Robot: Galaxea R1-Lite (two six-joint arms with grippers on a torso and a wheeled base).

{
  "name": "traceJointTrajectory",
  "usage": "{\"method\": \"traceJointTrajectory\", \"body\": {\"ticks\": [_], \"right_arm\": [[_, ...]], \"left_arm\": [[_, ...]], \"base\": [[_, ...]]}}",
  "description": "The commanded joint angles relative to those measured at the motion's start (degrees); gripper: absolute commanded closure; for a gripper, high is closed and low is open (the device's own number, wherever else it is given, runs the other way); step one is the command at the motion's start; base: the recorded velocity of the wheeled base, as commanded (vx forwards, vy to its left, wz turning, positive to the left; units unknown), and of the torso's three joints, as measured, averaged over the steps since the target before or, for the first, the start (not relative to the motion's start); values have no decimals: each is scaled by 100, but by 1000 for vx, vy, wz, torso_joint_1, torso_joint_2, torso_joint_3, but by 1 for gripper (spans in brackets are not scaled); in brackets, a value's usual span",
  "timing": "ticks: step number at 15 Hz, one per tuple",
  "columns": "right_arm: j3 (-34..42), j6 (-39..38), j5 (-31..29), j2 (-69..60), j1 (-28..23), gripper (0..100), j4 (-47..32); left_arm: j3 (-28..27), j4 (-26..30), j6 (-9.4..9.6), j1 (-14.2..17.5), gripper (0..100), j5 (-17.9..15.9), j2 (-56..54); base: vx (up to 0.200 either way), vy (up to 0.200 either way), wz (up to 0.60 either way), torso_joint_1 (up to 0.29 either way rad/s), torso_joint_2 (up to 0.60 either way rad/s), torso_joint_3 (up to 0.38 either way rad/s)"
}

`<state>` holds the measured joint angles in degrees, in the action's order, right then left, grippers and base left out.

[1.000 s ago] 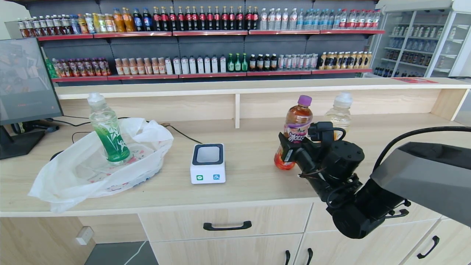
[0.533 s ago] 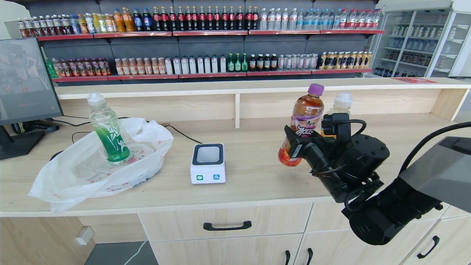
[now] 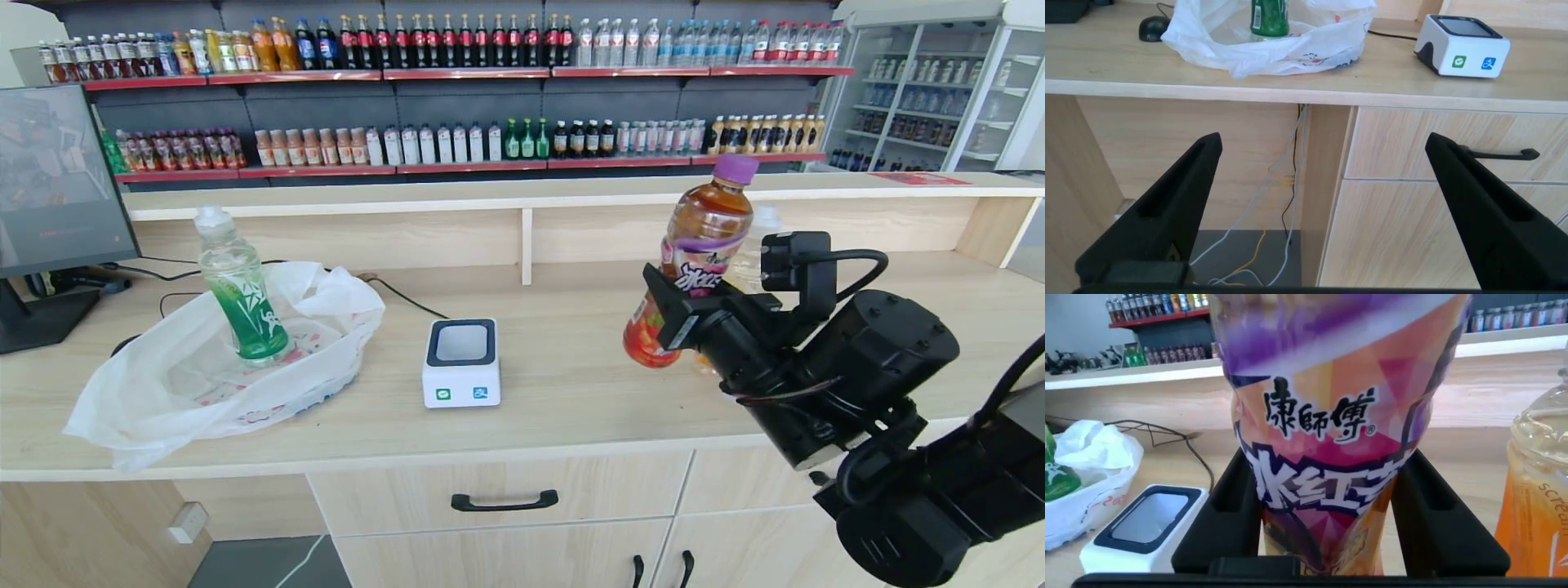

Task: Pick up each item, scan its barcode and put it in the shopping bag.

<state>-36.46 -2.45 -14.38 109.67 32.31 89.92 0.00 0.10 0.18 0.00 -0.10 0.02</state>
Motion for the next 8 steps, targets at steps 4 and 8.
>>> {"method": "traceJointTrajectory", "body": {"ticks": [4,8], "right_arm": [[482,-36,6,-516,408,100,8],[596,-36,6,-560,584,100,8]], "left_arm": [[0,-1,-1,0,0,1,-2],[0,-1,-1,0,0,1,-2]], "base": [[0,0,0,0,0,0],[0,0,0,0,0,0]]}}
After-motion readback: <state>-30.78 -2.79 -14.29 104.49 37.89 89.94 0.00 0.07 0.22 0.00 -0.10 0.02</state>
